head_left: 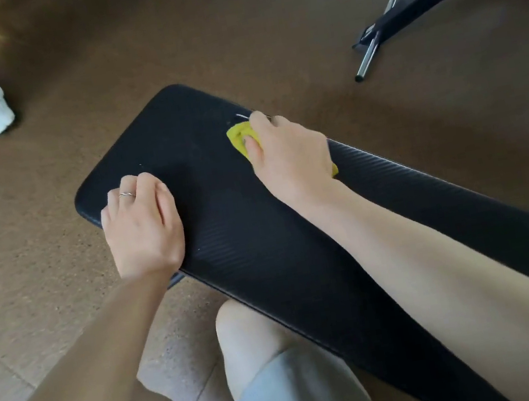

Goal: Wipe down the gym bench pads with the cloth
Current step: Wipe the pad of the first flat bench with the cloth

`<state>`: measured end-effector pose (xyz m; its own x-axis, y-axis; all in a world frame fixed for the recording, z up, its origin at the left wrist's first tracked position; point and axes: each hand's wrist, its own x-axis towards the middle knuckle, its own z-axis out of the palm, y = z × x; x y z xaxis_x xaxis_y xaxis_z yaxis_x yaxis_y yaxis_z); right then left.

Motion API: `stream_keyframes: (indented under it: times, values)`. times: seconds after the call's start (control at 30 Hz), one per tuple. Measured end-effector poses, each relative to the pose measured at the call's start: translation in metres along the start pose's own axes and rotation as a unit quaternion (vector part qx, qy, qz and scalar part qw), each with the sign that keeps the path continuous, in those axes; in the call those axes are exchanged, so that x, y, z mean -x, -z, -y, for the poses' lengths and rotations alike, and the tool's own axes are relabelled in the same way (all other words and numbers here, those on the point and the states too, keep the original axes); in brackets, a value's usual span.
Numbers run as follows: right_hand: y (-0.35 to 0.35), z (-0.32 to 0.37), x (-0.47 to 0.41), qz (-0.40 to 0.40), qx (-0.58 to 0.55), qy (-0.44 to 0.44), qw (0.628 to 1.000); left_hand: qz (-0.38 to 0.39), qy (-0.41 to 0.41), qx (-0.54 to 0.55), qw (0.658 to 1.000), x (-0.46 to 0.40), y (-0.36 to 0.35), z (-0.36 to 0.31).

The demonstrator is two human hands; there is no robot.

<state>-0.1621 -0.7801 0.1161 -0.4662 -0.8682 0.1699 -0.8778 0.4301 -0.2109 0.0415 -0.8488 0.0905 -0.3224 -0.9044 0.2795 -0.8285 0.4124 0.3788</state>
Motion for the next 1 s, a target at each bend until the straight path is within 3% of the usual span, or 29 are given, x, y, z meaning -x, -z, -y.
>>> stream_keyframes:
  times: [0.1,0.17,0.5,0.6,0.77,0.87,1.0]
  values:
    - [0.027,-0.062,0.068,-0.001,0.039,-0.085,0.996,0.014,0.008,-0.004,1.0,0.001,0.002,-0.005]
    - [0.035,-0.077,0.089,0.002,0.061,-0.089,0.994,0.01,0.017,-0.001,1.0,0.002,0.004,-0.007]
    - [-0.012,-0.016,-0.074,0.054,-0.012,-0.081,0.995,-0.007,0.015,0.03,0.999,0.001,0.001,-0.005]
    - [-0.003,-0.032,-0.06,0.061,-0.025,-0.069,0.995,-0.001,0.002,0.033,0.999,0.002,0.004,-0.002]
    - [0.024,-0.082,-0.001,0.06,0.056,-0.15,0.985,0.003,0.011,0.042,0.999,0.003,0.003,-0.003]
    - [0.014,-0.058,-0.027,0.073,0.06,-0.177,0.98,0.004,0.017,0.054,0.998,0.001,0.003,-0.005]
    - [-0.01,-0.005,-0.079,0.068,0.016,-0.149,0.986,-0.001,0.003,0.062,0.998,0.002,0.003,-0.001]
